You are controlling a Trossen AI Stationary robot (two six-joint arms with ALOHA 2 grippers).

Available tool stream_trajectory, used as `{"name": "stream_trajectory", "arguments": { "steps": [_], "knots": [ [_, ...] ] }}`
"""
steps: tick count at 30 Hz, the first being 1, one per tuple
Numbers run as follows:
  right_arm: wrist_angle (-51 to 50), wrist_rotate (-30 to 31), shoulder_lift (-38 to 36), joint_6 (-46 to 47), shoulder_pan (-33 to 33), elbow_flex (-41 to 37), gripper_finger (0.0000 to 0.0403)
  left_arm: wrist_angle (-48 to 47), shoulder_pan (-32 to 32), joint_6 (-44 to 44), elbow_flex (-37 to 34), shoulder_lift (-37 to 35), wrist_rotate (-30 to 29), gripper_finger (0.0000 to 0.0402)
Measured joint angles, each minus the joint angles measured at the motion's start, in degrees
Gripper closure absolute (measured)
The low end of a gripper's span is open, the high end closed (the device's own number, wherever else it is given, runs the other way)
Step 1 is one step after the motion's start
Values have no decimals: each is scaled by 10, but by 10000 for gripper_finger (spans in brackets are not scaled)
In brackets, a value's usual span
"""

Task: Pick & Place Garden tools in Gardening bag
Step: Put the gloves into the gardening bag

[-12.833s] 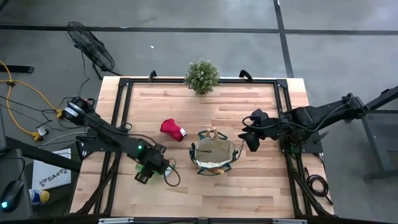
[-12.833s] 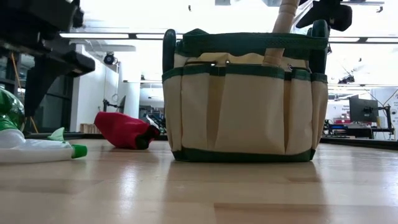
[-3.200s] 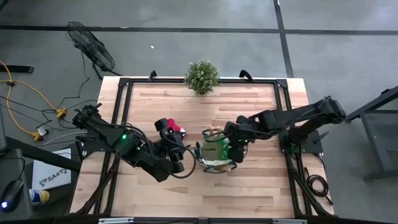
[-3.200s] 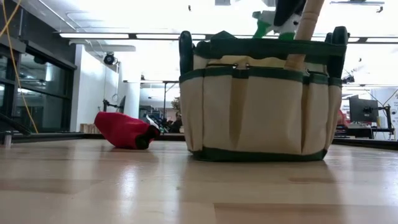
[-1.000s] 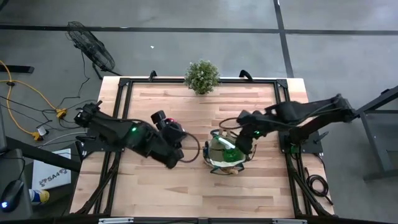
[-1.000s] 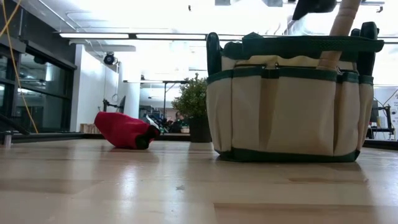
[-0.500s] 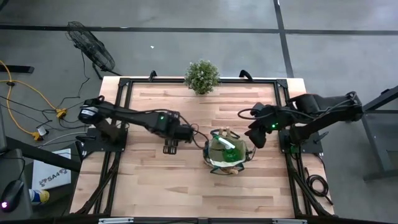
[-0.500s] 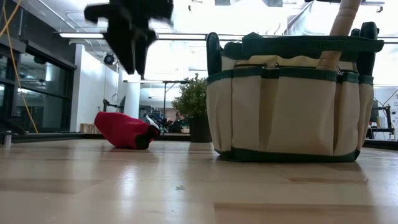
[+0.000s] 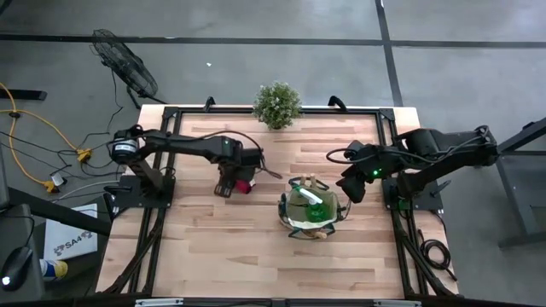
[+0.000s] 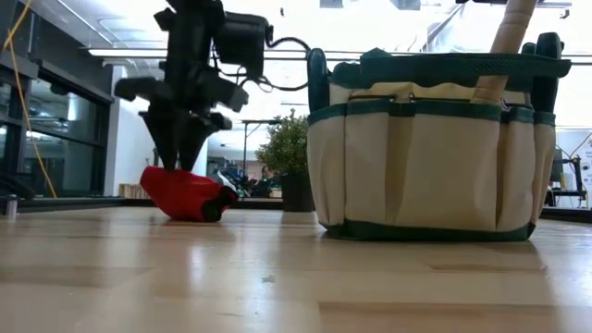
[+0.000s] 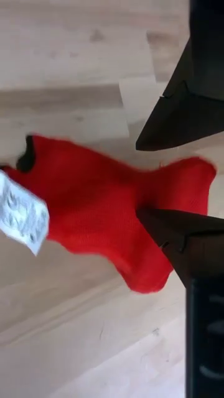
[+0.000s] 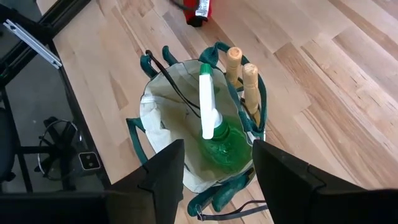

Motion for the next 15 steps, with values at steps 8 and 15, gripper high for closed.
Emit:
{"name": "stream_trajectory", "arguments": {
  "steps": [8, 15],
  "knots": [
    [0, 0, 0, 4, 0, 0, 221, 84, 23, 60, -49, 0, -3, 245],
    [0, 4, 0, 4, 0, 0, 221, 133, 23, 53, -102, -1, -6, 247]
  ]
}}
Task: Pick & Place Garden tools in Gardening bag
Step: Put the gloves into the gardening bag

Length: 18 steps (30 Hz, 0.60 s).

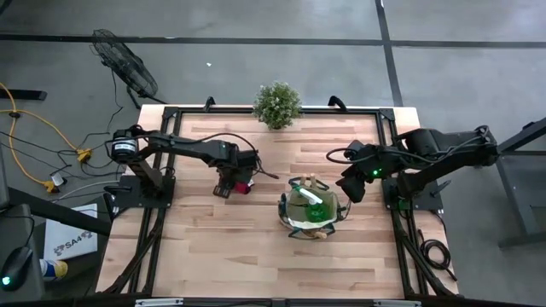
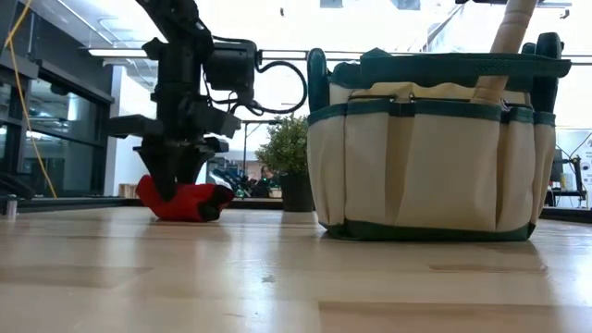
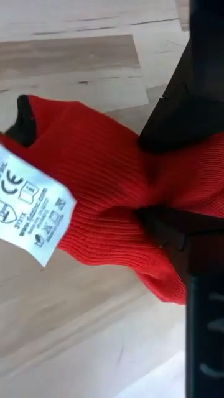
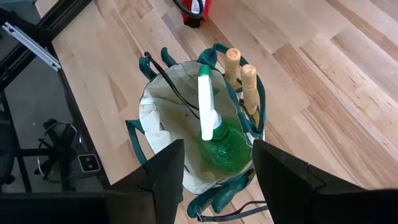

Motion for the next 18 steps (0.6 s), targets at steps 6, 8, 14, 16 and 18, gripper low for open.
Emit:
{"name": "stream_trajectory", "arguments": {
  "steps": [6, 8, 14, 16, 18],
  "knots": [
    [0, 1, 0, 0, 0, 0, 221, -1, 0, -63, -5, 0, 9, 318],
    [0, 4, 0, 0, 0, 0, 221, -3, 0, -84, -5, 0, 21, 364],
    [0, 5, 0, -2, 0, 0, 221, 3, -10, -137, -3, -1, 73, 388],
    [0, 5, 0, -5, 0, 0, 221, -9, -20, -146, 4, -9, 93, 394],
    [0, 5, 0, -7, 0, 0, 221, -9, -35, -160, 17, -23, 104, 394]
  ]
}}
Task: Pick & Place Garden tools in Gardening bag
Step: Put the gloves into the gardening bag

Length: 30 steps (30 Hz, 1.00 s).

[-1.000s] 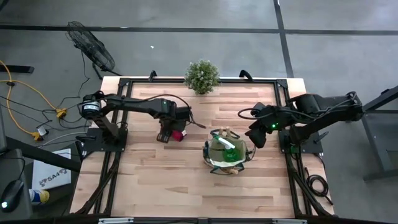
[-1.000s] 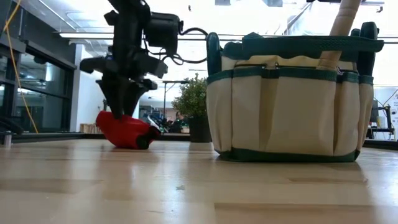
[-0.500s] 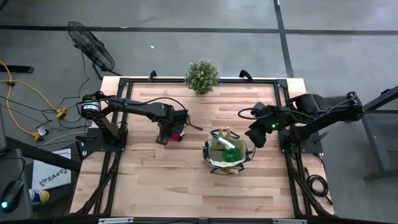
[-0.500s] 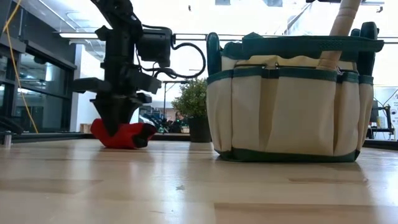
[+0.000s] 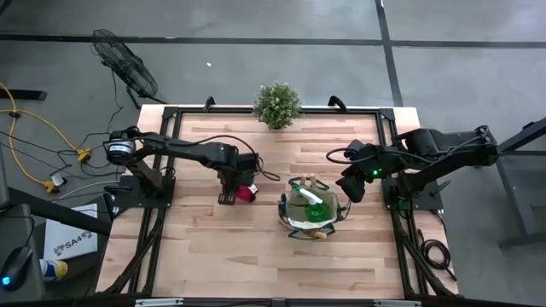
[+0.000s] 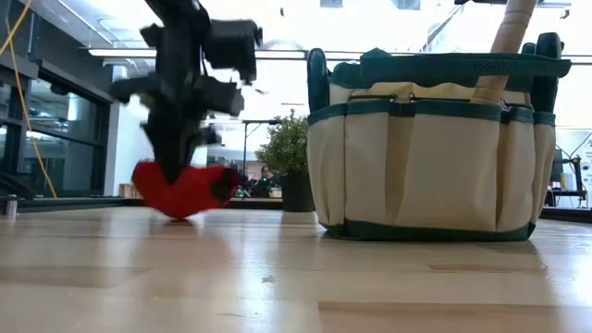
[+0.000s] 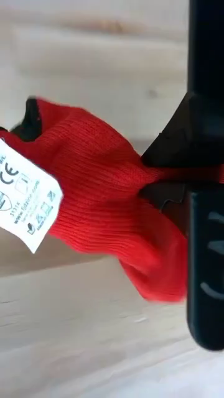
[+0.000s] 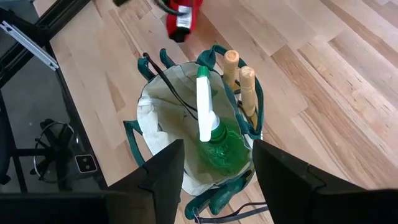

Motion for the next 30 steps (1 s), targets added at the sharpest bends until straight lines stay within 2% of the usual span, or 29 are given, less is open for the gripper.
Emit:
{"name": "stream_trajectory", "arguments": {
  "steps": [10, 18, 20, 25, 30],
  "knots": [
    [9, -2, 0, -32, 0, 0, 221, -9, -75, -117, 71, -119, -15, 394],
    [107, -2, 4, -106, 0, 0, 221, 134, -126, -174, 124, -175, -91, 394],
    [133, -4, 7, -130, 0, 0, 221, 198, -138, -175, 133, -174, -111, 394],
    [193, -3, 21, -177, 7, 0, 221, 285, -150, -179, 139, -163, -139, 394],
    [244, 42, 39, -209, 27, 0, 221, 342, -150, -189, 138, -150, -174, 394]
  ]
}}
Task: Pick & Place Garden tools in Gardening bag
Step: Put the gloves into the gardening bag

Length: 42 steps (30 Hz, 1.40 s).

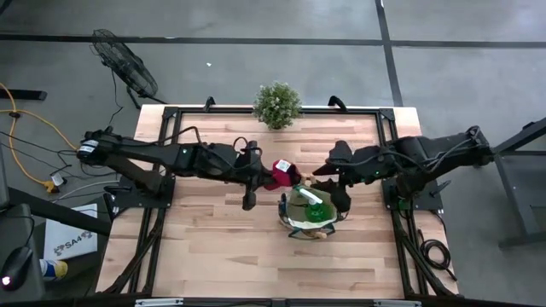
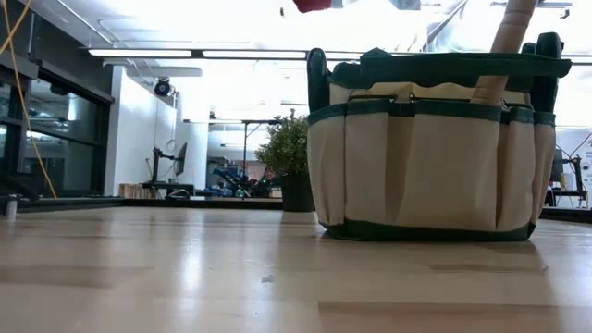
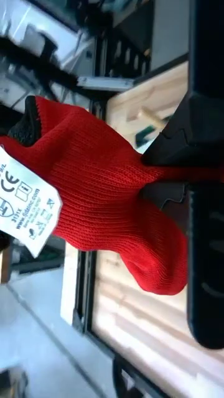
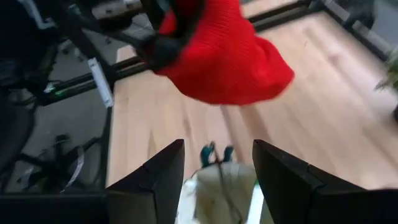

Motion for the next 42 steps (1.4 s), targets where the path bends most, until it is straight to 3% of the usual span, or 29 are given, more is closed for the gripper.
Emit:
{"name": "stream_trajectory", "arguments": {
  "steps": [11, 16, 29, 35, 42],
  "knots": [
    [126, 146, 32, -92, 41, 0, 221, 42, 1, 0, 0, 13, -39, 394],
    [191, 151, 44, -130, 40, 0, 221, 48, 1, 0, 0, 14, -41, 394],
    [224, 164, 61, -136, 31, 0, 226, 74, 1, 0, -1, 14, -23, 394],
    [224, 163, 63, -134, 31, 0, 277, 78, 1, 0, -1, 14, -21, 394],
    [225, 162, 64, -132, 31, 0, 384, 78, 1, 0, -1, 14, -21, 394]
  ]
}}
